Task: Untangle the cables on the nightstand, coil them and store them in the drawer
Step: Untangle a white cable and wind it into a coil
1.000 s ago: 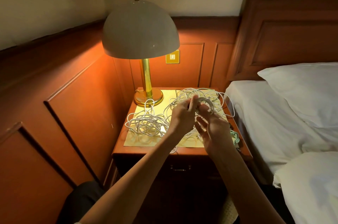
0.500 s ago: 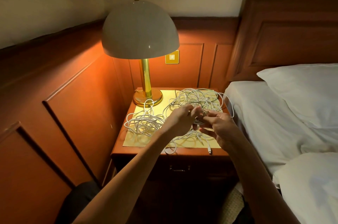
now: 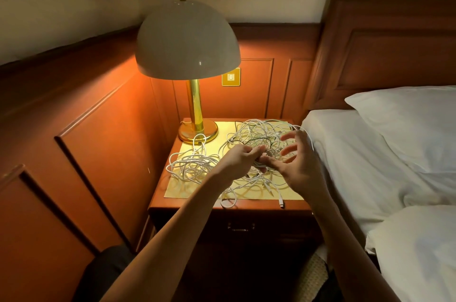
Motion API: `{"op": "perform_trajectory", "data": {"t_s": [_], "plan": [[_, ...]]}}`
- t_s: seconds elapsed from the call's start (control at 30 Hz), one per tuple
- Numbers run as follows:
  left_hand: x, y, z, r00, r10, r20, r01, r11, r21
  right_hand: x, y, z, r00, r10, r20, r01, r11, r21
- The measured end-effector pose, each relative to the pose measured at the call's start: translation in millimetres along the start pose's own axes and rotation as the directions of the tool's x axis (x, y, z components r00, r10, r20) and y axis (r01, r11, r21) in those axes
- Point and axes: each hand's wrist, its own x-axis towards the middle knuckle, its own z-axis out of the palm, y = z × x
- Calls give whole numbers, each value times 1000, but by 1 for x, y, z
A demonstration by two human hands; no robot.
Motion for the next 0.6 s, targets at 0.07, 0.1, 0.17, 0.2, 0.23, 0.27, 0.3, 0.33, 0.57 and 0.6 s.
{"op": "perform_trajectory", "data": {"t_s": [0.07, 0.1, 0.17, 0.2, 0.23, 0.27, 0.3, 0.33, 0.57, 0.6], "plan": [[-4, 3, -1, 998, -58, 24, 59, 996, -73, -2, -2, 1, 968, -247, -36, 241, 963, -121], [-4, 3, -2, 996, -77, 33, 80, 993, -91, -4, -4, 0, 950, -313, -13, 308, 939, -153], [-4, 2, -3, 994, -99, 53, 105, 988, -116, -5, -6, -3, 928, -365, 75, 373, 906, -202], [-5, 2, -4, 992, -112, 60, 119, 983, -137, -4, -6, -5, 922, -367, 120, 385, 897, -218], [-5, 2, -4, 990, -127, 66, 136, 977, -164, -3, -5, -6, 918, -364, 155, 392, 891, -228], [-6, 2, -4, 987, -141, 74, 153, 970, -188, -3, -6, -6, 914, -365, 175, 399, 886, -237], [-6, 2, -5, 986, -145, 83, 159, 966, -205, -3, -7, -5, 911, -374, 176, 408, 880, -244], [-6, 3, -4, 986, -144, 87, 160, 962, -222, -3, -9, -3, 905, -395, 158, 425, 868, -258], [-6, 16, -4, 997, -77, 4, 76, 981, -180, -7, 1, 13, 711, -700, -66, 655, 693, -301], [-6, 16, -5, 997, -81, -12, 77, 982, -173, -6, 2, 14, 716, -695, -73, 661, 708, -248]]}}
